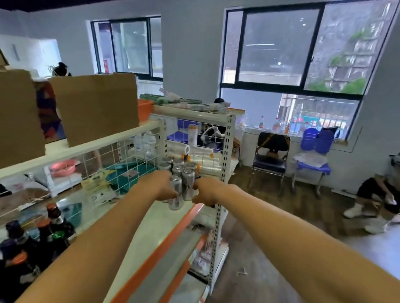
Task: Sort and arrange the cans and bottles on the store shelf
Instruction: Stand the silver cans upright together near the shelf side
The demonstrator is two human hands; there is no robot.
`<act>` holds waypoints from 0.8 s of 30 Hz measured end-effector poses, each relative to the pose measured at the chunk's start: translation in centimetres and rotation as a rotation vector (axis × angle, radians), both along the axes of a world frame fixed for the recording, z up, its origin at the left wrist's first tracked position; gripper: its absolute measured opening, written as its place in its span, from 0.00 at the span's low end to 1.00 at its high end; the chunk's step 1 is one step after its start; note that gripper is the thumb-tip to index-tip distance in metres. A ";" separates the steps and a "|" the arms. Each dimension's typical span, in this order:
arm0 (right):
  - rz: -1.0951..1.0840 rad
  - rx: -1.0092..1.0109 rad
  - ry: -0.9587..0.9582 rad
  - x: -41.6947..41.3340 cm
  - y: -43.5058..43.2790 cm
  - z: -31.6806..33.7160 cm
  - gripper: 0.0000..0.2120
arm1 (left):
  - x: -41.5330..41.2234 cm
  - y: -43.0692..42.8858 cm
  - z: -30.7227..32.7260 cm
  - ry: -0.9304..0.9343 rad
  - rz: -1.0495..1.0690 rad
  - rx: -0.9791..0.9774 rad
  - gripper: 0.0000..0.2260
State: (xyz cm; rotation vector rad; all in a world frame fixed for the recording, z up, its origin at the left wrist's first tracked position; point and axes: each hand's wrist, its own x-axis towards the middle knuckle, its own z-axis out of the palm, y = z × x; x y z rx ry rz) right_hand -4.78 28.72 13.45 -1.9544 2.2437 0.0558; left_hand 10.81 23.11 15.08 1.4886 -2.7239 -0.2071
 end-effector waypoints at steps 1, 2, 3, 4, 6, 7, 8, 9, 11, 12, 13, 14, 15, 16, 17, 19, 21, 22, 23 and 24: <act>0.008 0.007 0.001 0.1 -0.6 -0.1 0.21 | 0.2 -0.5 -0.2 0.001 -0.001 0.002 0.23; 0.018 0.011 0.001 0.1 -1.2 -0.2 0.21 | 0.4 -1.0 -0.4 -0.003 -0.005 0.000 0.23; 0.026 0.014 -0.004 0.2 -1.7 -0.4 0.21 | 0.7 -1.6 -0.6 -0.012 -0.003 -0.003 0.22; 0.030 0.013 -0.013 0.2 -2.2 -0.6 0.21 | 1.0 -2.0 -0.9 -0.020 0.006 -0.005 0.23; 0.036 0.013 -0.022 0.0 -3.0 -1.1 0.21 | 1.4 -2.6 -1.4 -0.025 0.038 0.000 0.26; 0.035 0.015 -0.024 -0.3 -3.4 -1.3 0.21 | 1.5 -2.9 -1.7 -0.021 0.050 0.008 0.27; 0.035 0.018 -0.025 -0.6 -3.8 -1.6 0.21 | 1.6 -3.2 -2.0 -0.020 0.062 0.020 0.28; 0.035 0.023 -0.024 -0.9 -4.1 -1.9 0.21 | 1.6 -3.5 -2.3 -0.025 0.076 0.031 0.28; 0.037 0.033 -0.016 -1.8 -4.9 -2.8 0.23 | 1.5 -4.3 -3.0 -0.040 0.101 0.045 0.27; 0.041 0.040 -0.010 -2.3 -5.3 -3.2 0.24 | 1.3 -4.6 -3.3 -0.045 0.109 0.050 0.26; 0.045 0.047 -0.003 -2.7 -5.7 -3.5 0.25 | 1.1 -4.9 -3.6 -0.049 0.112 0.053 0.26; 0.048 0.053 0.004 -3.2 -6.2 -3.9 0.25 | 0.8 -5.3 -3.8 -0.052 0.116 0.056 0.26; 0.052 0.058 0.012 -3.8 -6.7 -4.1 0.25 | 0.5 -5.7 -4.0 -0.052 0.121 0.055 0.26; 0.059 0.063 0.015 -4.3 -7.3 -4.4 0.25 | 0.1 -6.2 -4.2 -0.051 0.127 0.055 0.26; 0.066 0.066 0.010 -4.8 -7.9 -4.7 0.25 | -0.3 -6.7 -4.4 -0.046 0.133 0.058 0.26; 0.075 0.071 -0.016 -6.1 -9.3 -5.3 0.26 | -1.2 -7.8 -4.9 -0.052 0.153 0.072 0.26; 0.077 0.088 -0.046 -7.9 -10.9 -6.1 0.27 | -2.4 -9.2 -5.5 -0.061 0.177 0.084 0.27; 0.078 0.091 -0.057 -8.9 -11.7 -6.4 0.26 | -3.1 -10.0 -5.8 -0.063 0.193 0.087 0.26; 0.082 0.094 -0.062 -10.0 -12.7 -6.8 0.26 | -4.0 -10.9 -6.2 -0.070 0.206 0.088 0.26; 0.089 0.099 -0.072 -11.2 -13.7 -7.2 0.25 | -4.9 -11.8 -6.4 -0.083 0.219 0.092 0.25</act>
